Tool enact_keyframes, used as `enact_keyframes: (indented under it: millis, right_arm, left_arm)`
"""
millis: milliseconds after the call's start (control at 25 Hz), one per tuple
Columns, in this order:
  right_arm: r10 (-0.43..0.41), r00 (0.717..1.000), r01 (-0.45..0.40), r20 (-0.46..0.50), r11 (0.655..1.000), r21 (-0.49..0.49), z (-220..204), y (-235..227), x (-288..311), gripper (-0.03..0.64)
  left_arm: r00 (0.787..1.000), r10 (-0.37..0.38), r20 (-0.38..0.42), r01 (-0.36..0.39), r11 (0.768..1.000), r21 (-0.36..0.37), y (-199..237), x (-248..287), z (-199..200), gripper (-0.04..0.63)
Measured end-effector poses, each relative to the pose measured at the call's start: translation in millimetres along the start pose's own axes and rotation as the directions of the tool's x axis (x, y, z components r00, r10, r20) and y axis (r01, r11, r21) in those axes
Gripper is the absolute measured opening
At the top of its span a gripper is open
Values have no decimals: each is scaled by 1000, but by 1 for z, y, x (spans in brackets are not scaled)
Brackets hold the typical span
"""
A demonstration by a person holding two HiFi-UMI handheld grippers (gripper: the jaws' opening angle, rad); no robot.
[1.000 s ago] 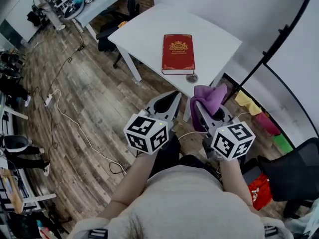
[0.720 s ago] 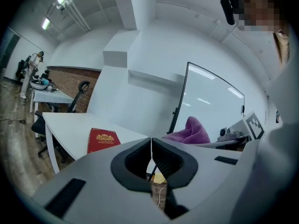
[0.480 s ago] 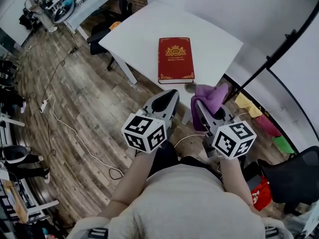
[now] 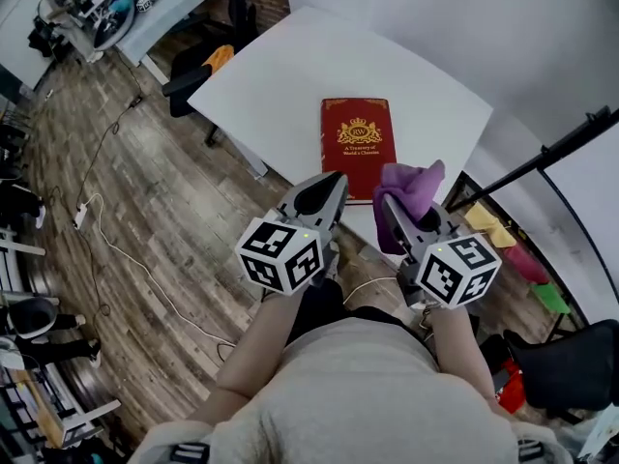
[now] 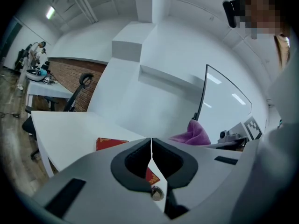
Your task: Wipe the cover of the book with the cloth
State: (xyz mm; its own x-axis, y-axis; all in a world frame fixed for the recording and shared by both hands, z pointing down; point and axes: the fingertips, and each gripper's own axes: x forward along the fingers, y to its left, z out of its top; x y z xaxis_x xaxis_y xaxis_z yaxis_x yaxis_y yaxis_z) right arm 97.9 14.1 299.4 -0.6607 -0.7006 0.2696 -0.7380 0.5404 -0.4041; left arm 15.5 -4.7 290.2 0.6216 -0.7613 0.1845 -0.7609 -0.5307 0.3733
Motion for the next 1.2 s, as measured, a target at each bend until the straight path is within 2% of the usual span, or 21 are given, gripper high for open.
enact_keyframes:
  millis: [480, 760, 960, 1200]
  right_arm:
    - [-15, 997, 13, -82, 1000, -27, 32, -30, 108, 84]
    - [-40, 992, 34, -120, 998, -51, 32, -52, 155, 84]
    - [-84, 982, 61, -172, 988, -140, 30, -66, 177, 84]
    - [-91, 971, 54, -222, 985, -165, 31, -81, 198, 86]
  left_arm:
    - [999, -16, -50, 15, 999, -32, 88, 50, 31, 25]
    - [996, -35, -85, 31, 998, -46, 124, 78, 31, 23]
    - [992, -56, -117, 49, 997, -63, 140, 96, 28, 25]
    - [988, -65, -143, 52, 994, -92, 155, 110, 23, 25]
